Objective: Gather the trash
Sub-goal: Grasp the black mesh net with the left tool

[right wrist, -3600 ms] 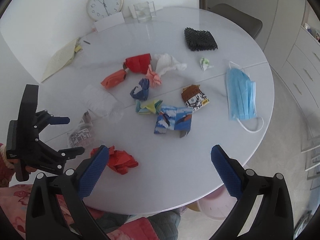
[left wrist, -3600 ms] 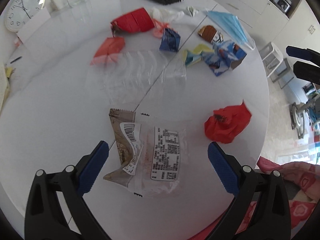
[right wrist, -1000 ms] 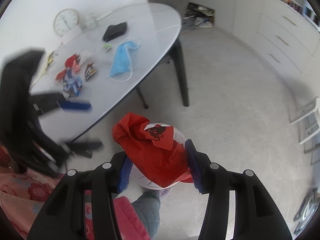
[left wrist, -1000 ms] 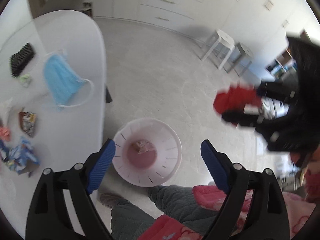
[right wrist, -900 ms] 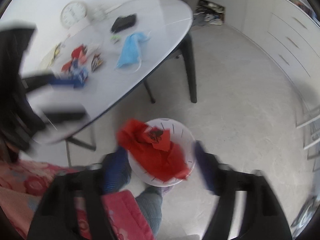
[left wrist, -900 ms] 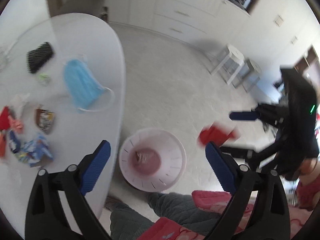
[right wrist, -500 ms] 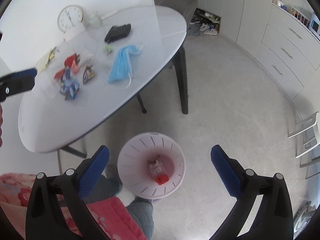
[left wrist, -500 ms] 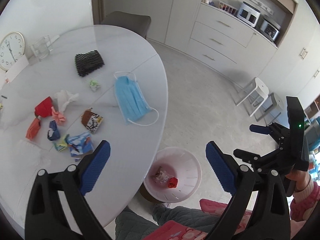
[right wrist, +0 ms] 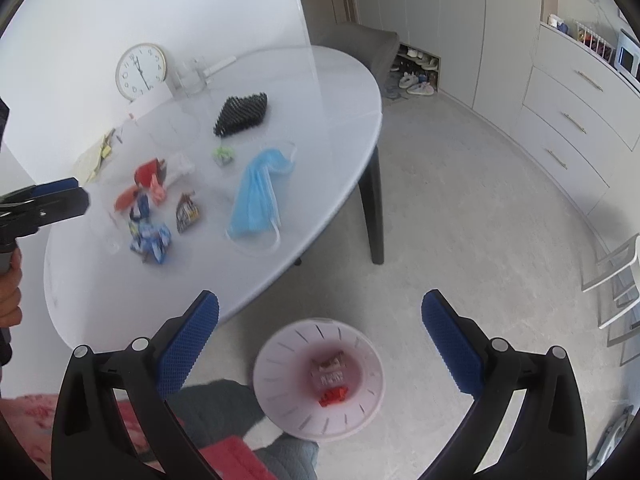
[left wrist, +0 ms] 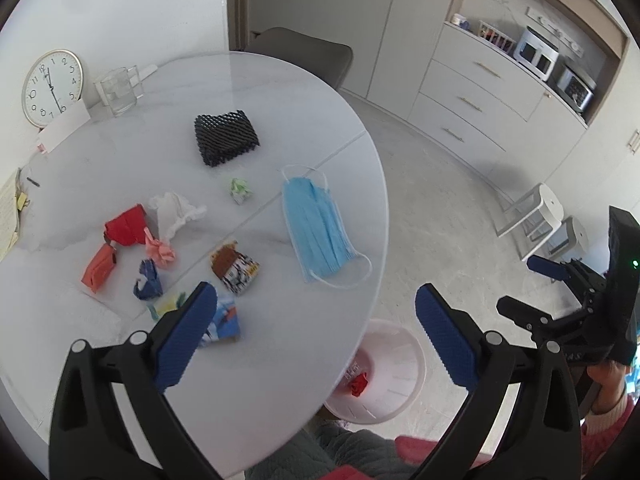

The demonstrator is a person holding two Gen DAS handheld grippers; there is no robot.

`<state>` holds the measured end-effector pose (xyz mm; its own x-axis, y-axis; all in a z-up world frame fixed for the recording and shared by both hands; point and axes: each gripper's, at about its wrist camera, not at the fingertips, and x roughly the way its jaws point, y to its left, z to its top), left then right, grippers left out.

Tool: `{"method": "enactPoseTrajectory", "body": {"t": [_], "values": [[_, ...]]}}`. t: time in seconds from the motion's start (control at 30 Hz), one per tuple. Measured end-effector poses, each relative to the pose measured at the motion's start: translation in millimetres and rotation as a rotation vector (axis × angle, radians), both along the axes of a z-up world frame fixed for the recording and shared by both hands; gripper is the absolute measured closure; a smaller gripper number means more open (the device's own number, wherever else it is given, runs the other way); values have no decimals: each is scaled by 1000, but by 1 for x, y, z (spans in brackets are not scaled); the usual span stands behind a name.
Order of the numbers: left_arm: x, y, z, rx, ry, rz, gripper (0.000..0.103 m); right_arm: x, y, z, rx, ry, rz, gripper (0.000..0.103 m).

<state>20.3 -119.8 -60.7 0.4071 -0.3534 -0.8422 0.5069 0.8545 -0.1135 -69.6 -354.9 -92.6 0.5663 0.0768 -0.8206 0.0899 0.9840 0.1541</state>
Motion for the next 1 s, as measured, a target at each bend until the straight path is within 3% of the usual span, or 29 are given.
{"method": "enactPoseTrajectory", "body": {"t": [0.13,0.37,0.53,0.63,0.83,1.0], "values": [[43,0,0,3,-1,37,8,35,16,8,-19,-29,9,2],[151,2,-15,-35,27,128,8,103,41,11,-43,-30,-31,2],[232,-2,-43,-55,71,193,8,149,47,-12,-13,29,-115,2],[278,-9,-69,-27,81,213,8,174,47,-32,23,70,-176,2],[341,-13,-117,32,139,269,8,206,51,-68,38,129,-265,2],[379,-10,-150,-3,235,339,8,220,58,-90,35,186,-273,2]]}}
